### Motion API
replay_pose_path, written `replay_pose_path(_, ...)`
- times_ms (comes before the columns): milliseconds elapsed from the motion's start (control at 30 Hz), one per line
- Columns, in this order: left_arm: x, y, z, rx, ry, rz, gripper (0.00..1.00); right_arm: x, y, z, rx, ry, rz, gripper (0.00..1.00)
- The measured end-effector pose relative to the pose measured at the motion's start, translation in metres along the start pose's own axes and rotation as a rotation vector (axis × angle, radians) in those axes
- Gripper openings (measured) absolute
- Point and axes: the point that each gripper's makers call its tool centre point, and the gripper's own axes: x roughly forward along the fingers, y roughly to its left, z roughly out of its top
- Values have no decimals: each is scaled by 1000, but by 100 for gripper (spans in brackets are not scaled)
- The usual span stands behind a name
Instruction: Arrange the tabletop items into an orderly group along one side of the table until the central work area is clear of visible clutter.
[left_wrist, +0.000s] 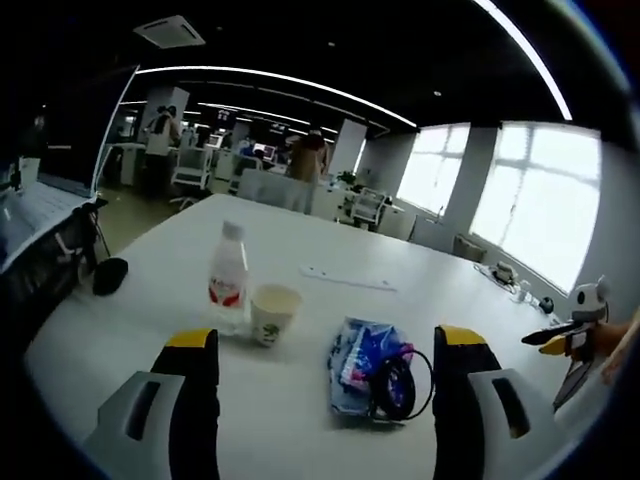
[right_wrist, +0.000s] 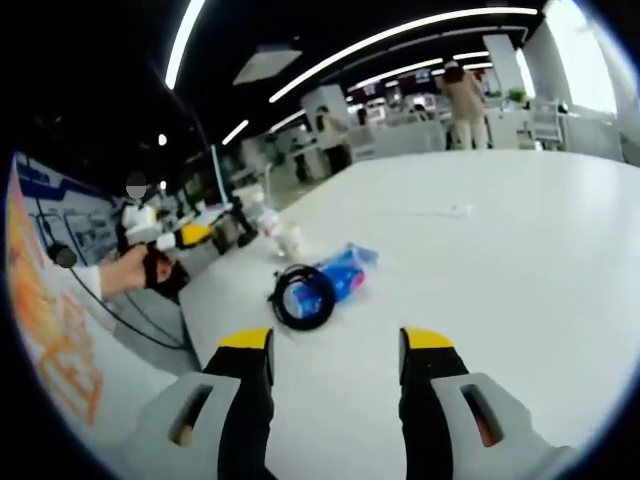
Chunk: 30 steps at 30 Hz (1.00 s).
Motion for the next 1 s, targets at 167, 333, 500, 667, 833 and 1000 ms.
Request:
replay_pose_path(167,8,-4,-1,9,10,-23,90,1,-1,2,1,0,-2,48)
replay_pose_path(333,17,-3,-6,8,25,-34,87,0,-4,1,8,1,-9,48)
replay_pose_path(500,23,-17,-17,-6,59,-58,77,-2,-7,1,19,0,-20,48)
replay_pose_path(667,31,-36,-42,-21,146,-91,68,-8,-11,-1,38,17,-46,48)
replay_pose_path(833,38,-58,-56,20,194,-116,64,-14,-14,0,57,-3,-50,48)
replay_pose_path(1000,41,-69,-63,31,222,-88,60,-19,-24,-6,71,5,-23,48)
